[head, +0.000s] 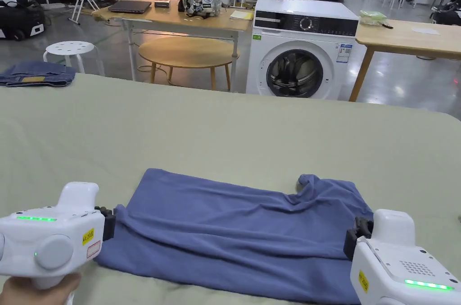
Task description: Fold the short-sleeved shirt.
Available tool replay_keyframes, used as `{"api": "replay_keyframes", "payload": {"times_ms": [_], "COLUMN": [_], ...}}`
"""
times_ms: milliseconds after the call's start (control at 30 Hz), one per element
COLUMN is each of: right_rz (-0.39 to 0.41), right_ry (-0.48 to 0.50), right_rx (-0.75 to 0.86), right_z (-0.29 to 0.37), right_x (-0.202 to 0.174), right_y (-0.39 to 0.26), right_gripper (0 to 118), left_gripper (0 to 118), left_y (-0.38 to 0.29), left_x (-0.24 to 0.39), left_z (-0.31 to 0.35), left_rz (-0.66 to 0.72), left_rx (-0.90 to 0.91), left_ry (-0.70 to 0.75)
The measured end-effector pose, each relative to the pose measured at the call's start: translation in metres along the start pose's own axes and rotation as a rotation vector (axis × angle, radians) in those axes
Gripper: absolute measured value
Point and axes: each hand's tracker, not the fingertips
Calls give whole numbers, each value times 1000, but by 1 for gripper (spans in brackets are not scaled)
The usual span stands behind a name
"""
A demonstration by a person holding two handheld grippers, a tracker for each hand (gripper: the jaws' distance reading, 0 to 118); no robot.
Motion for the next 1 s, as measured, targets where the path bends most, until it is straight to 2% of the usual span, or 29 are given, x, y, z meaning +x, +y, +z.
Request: {"api": "replay_keyframes", "payload": {"times_ms": [267,300,400,433,533,667,700,800,833,933,967,1000], "right_rz": [2,0,-4,-4,-4,-2,-6,-22,-30,-47,-54,-62], "right_ry": [-8,-12,-23,-28,-43,-56,-57,-65,-69,-84,-89,-95], "right_rx": [-91,-102,-129,-137,-155,-184,-188,-206,-212,-235,-244,-258], "right_z": [-7,-9,-11,-11,-10,-10,-9,-8,-7,-7,-7,-8], "right_x": [8,10,18,20,27,36,39,49,55,72,78,86], "right_y": [-20,-23,-30,-32,-37,-42,-43,-44,-46,-43,-41,-39], "right_gripper": [0,0,0,0,0,0,0,0,0,0,5,16], "left_gripper": [0,5,43,49,53,50,44,14,0,0,0,0], "left_y": [17,19,19,18,11,7,5,-4,-7,-12,-14,-16], "left_x": [-33,-34,-30,-29,-22,-5,1,14,17,15,16,15], "left_z": [-61,-70,-88,-95,-108,-97,-94,-86,-83,-70,-65,-59], "left_rz": [69,75,66,56,12,-34,-56,-139,-137,-102,-109,-111], "left_rx": [-297,-344,-447,-476,-546,-531,-528,-519,-514,-482,-461,-445], "left_ry": [-70,-70,-70,-52,4,34,47,35,35,5,4,-3]}}
